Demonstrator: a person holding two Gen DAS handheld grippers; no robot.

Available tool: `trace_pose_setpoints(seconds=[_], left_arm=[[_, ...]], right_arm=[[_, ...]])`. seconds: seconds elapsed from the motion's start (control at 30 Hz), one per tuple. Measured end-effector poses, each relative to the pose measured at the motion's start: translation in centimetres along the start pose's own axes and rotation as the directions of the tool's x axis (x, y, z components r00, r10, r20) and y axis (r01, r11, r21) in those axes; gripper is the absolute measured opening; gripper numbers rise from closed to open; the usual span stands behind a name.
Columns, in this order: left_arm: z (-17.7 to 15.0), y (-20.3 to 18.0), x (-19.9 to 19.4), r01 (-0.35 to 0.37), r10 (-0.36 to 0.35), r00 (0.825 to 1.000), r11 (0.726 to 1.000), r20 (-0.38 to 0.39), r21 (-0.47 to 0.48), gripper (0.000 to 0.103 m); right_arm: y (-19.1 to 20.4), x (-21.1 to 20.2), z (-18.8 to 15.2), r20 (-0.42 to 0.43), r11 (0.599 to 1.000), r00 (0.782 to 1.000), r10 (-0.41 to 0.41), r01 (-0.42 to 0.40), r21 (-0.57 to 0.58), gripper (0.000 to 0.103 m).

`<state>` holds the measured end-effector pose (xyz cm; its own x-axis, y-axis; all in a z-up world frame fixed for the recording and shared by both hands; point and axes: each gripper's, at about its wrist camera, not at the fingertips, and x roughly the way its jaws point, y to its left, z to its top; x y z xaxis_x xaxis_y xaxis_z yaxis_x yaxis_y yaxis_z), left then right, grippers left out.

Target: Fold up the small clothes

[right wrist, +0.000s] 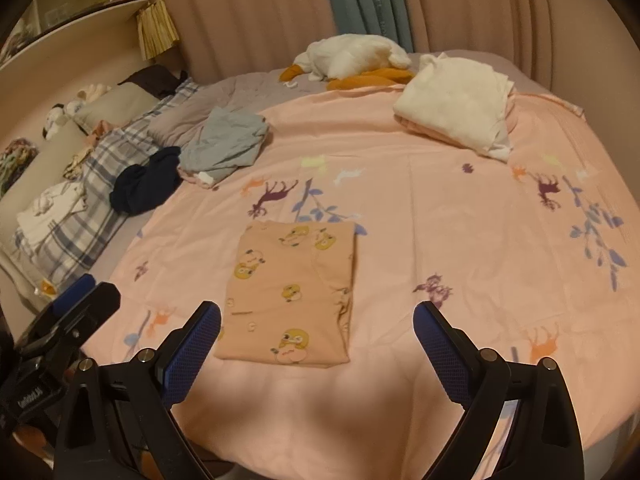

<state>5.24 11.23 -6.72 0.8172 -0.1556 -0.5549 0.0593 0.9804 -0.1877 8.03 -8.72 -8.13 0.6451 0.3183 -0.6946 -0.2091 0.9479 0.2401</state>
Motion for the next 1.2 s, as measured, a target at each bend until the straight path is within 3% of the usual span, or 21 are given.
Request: trace_pose_setpoints(seconds=[0.63,1.2], left_arm=[[-0.1,1.4,0.5,-0.099,0.099,0.995,0.995,-0.024,-0.013,0.102],[-0.4,1.3,0.6,-0.110,0.110,0.993,0.994,-0.044,-0.002,0.102]], right_arm=[[-1.3,-0.8,0.2,0.024,0.996,0.996,-0.088,0.087,0.027,0.098],[-1.7,-1.4,0.1,0.038,0.993,0.993,-0.107,0.106,0.043,0.098]])
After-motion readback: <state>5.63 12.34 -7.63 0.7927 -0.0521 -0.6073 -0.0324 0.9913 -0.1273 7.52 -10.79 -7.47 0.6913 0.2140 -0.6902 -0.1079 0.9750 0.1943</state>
